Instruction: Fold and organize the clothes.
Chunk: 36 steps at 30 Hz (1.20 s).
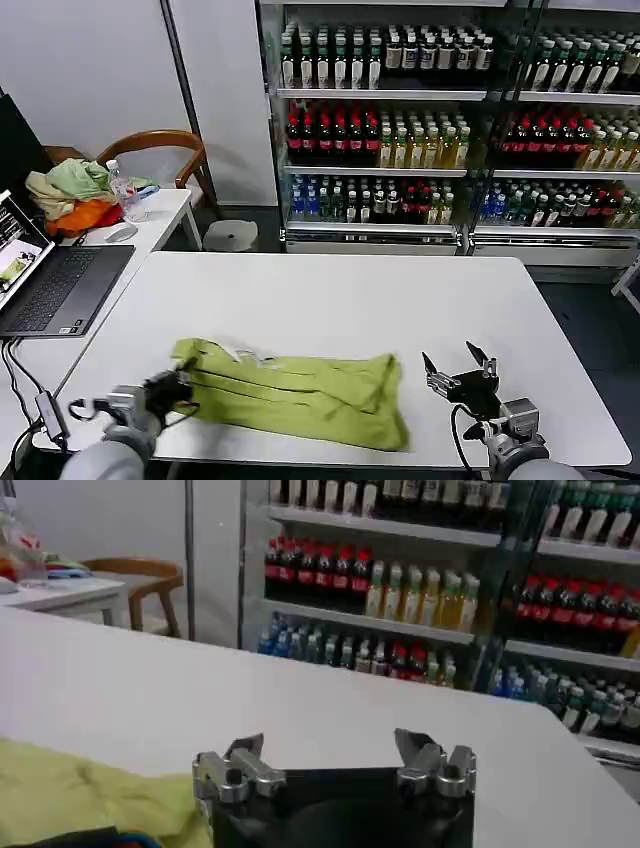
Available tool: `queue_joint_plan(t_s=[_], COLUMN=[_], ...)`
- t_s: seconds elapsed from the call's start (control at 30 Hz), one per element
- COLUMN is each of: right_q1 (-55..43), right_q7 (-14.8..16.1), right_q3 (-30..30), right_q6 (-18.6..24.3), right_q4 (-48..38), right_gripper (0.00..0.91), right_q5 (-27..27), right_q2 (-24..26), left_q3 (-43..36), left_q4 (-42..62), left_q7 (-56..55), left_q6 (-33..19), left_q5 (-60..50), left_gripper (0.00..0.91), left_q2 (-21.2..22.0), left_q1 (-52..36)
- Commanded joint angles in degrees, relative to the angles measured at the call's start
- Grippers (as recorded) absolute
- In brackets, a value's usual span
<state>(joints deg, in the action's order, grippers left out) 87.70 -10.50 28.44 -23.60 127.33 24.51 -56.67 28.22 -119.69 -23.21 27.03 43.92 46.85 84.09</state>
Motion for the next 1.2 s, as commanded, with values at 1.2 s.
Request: queue_joint_plan(t_s=[1.2], right_q1=[1.75], right_q7=[-0.03], right_q3=[2.37], right_q6=[0.06], right_q4=[0.39], right_gripper=[0.907], right_q5=[-1.33], right_q2=[-1.00], left_q3=[-16.13], left_q4=[-5.19], left_q7=[11.46], left_q6=[-2.12], left_q5=[-9.39], left_gripper=[0.040], left_q2=[8.37], left_q1=[-3.69])
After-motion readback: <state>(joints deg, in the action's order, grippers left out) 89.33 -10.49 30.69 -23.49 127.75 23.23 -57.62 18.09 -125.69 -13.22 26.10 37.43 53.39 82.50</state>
